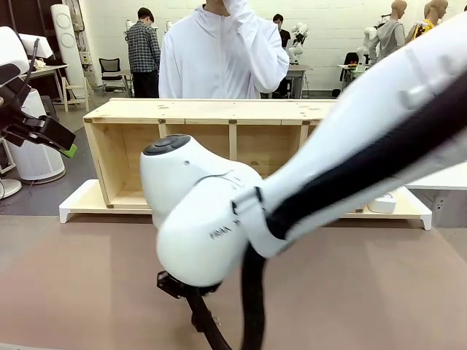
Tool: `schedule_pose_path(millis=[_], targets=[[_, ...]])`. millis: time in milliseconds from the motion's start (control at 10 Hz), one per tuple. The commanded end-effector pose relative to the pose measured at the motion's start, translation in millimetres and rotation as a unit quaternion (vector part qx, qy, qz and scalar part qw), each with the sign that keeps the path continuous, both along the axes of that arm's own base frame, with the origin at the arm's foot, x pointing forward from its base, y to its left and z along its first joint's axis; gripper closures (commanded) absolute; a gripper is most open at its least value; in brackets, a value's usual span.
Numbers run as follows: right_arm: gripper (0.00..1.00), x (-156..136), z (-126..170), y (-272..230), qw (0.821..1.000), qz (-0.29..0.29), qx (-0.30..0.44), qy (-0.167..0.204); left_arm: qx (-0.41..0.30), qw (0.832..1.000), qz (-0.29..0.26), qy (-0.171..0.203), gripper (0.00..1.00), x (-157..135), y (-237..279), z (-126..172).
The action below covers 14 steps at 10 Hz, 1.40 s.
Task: Perform cable management.
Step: Pull the grasped Power Cable to the location of the Power Strip.
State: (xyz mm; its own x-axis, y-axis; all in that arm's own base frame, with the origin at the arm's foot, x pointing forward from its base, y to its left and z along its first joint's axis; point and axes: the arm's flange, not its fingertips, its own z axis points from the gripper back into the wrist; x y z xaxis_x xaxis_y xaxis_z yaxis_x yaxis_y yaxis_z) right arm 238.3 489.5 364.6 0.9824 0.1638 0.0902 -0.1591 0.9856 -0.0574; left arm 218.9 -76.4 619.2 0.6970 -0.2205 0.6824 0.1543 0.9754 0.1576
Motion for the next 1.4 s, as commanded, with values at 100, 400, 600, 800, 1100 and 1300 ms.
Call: schedule_pose_path(millis=[100, 400, 600, 800, 1100, 1300], targets=[[0.86, -34, 1, -42, 0.997, -0.067, 0.021, -0.006, -0.001, 1.0, -0.001, -0.006, 0.0, 1, -1, 1], [0.86, -51, 0, -69, 0.993, -0.111, 0.023, -0.009, -0.001, 1.0, -0.001, -0.006, 0.0, 1, -1, 1], [0.86, -39, 0, -59, 0.996, -0.086, 0.008, -0.009, -0.001, 1.0, -0.001, -0.006, 0.0, 1, -1, 1], [0.86, -39, 0, -59, 0.996, -0.086, 0.008, -0.009, -0.001, 1.0, -0.001, -0.006, 0.0, 1, -1, 1], [0.86, -41, 1, -64, 0.996, -0.092, 0.01, -0.015, -0.001, 1.0, -0.001, -0.006, 0.0, 1, -1, 1], [0.86, -47, 7, -119, 0.988, -0.151, 0.028, 0.004, -0.001, 1.0, -0.001, -0.006, 0.0, 1, -1, 1]])
